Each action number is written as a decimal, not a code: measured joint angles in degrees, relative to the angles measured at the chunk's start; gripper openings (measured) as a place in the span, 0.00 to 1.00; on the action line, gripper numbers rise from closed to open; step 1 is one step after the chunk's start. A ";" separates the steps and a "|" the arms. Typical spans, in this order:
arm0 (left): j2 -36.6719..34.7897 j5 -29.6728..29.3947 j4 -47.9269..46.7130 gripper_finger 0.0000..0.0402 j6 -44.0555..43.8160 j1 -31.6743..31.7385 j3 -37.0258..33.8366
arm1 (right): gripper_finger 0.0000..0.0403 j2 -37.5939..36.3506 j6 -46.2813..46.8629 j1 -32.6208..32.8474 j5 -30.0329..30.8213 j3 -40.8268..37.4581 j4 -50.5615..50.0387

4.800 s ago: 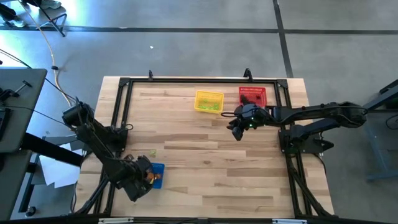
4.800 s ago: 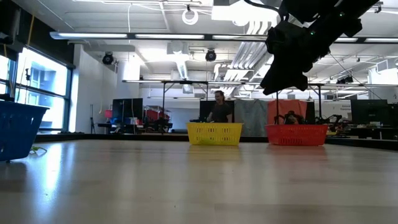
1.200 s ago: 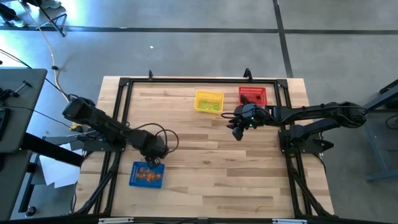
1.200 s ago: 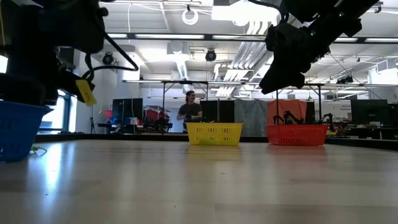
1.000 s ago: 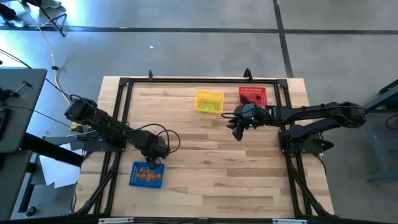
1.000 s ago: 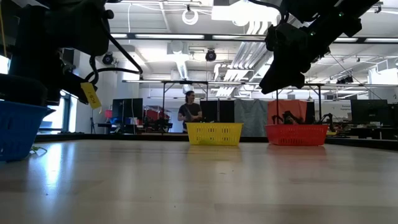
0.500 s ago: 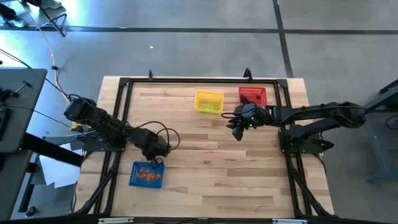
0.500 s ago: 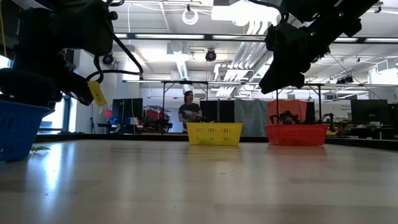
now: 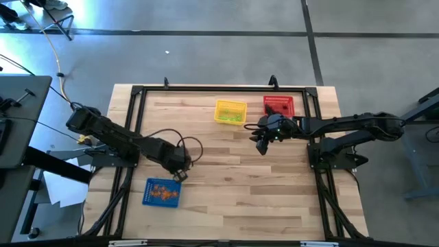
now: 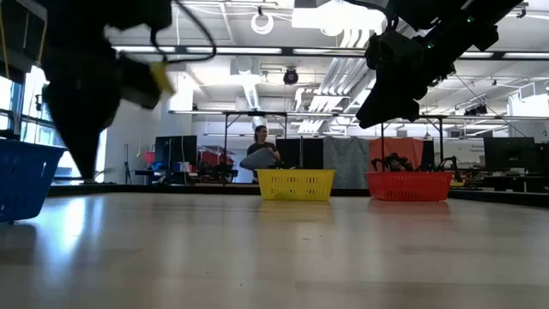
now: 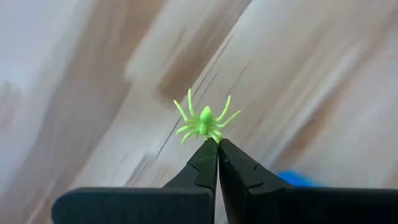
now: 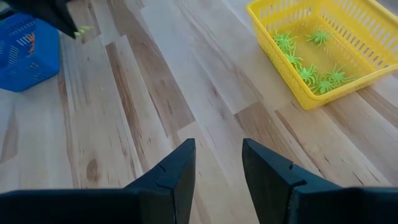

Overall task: Sort Halloween decoration
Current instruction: Put the green spider toy into the yellow bin

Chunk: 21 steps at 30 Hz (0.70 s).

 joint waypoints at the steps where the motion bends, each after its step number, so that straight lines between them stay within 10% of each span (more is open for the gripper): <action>1: -0.94 -0.65 0.43 0.00 -0.02 0.00 1.03 | 0.31 0.00 -0.01 0.00 0.01 0.00 0.07; 21: -5.62 -25.70 18.46 0.00 26.53 -0.11 16.00 | 0.31 0.00 0.02 0.00 -0.10 -0.02 9.43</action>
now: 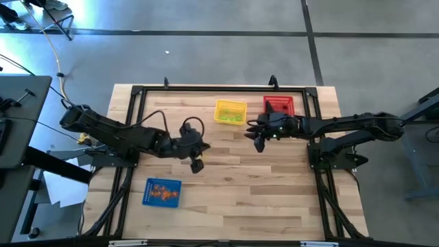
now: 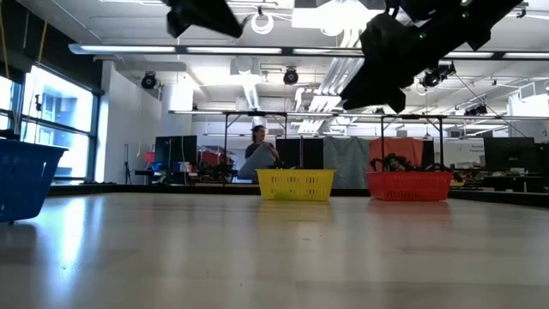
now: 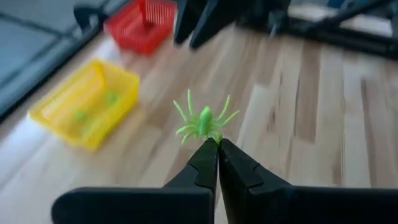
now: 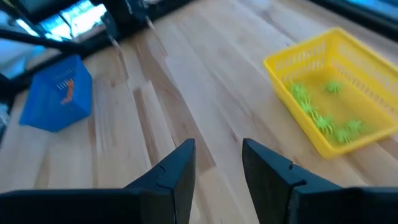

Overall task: Sort Halloween decoration
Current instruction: Put the green spider toy into the yellow bin

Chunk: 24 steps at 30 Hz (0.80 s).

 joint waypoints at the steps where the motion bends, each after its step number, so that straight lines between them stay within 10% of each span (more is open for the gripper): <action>1: 0.04 -0.47 1.70 0.00 1.36 0.18 -0.04 | 0.31 0.00 -0.01 0.00 -0.02 0.00 1.07; 24: 6.14 -8.22 19.17 0.00 12.61 4.24 -0.67 | 0.31 14.87 -4.99 8.41 0.99 2.49 46.11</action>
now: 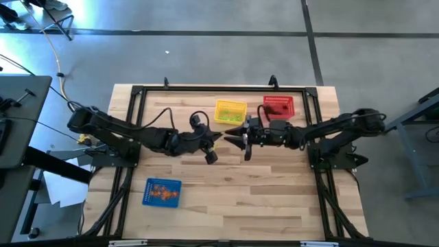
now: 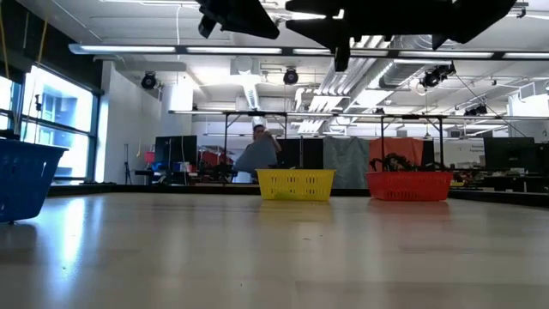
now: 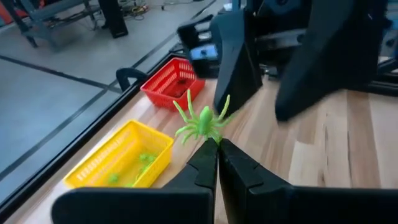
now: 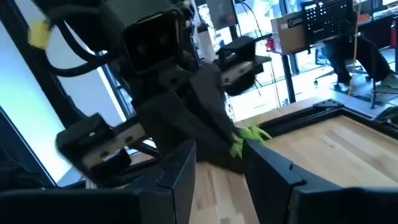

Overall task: Sort Halloween decoration
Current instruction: Put the green spider toy into the yellow bin

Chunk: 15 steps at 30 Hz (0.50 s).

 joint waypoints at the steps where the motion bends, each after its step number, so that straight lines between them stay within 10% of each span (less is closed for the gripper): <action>1: 0.43 0.43 0.81 0.00 0.49 0.23 -0.02 | 0.31 0.93 -0.18 0.00 0.01 0.76 0.07; 15: 1.35 0.24 2.63 0.00 1.45 -0.02 -0.02 | 0.31 3.76 -2.98 -1.25 0.29 4.03 -0.12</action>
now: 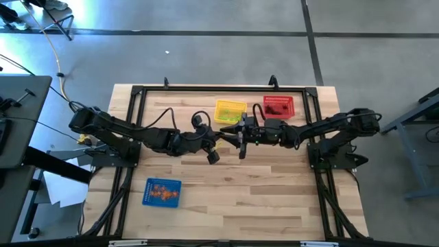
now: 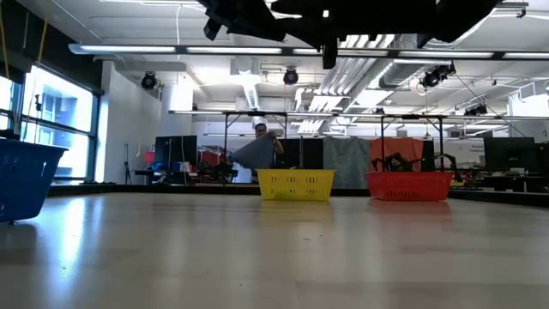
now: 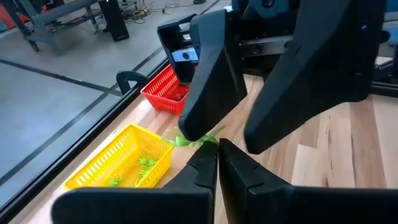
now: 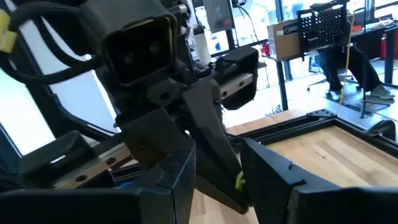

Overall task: Sort Halloween decoration
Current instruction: Put the green spider toy into the yellow bin

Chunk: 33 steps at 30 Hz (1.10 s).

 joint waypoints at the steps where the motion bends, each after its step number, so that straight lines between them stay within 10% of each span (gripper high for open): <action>1: 0.00 -0.02 -0.02 0.00 0.10 0.02 0.00 | 0.31 0.00 -0.02 -0.13 0.11 0.04 -0.43; 14: 0.02 -1.46 2.42 0.00 6.25 2.59 0.00 | 0.31 -0.10 -1.93 -1.84 2.96 0.07 -1.78; 23: 0.09 0.59 4.60 0.00 9.75 7.14 -0.02 | 0.02 -0.12 -2.56 -5.76 3.02 0.15 -1.75; 33: -0.16 7.70 8.83 0.00 13.04 13.13 0.24 | 0.00 0.36 -0.77 -14.50 2.57 -0.22 -6.46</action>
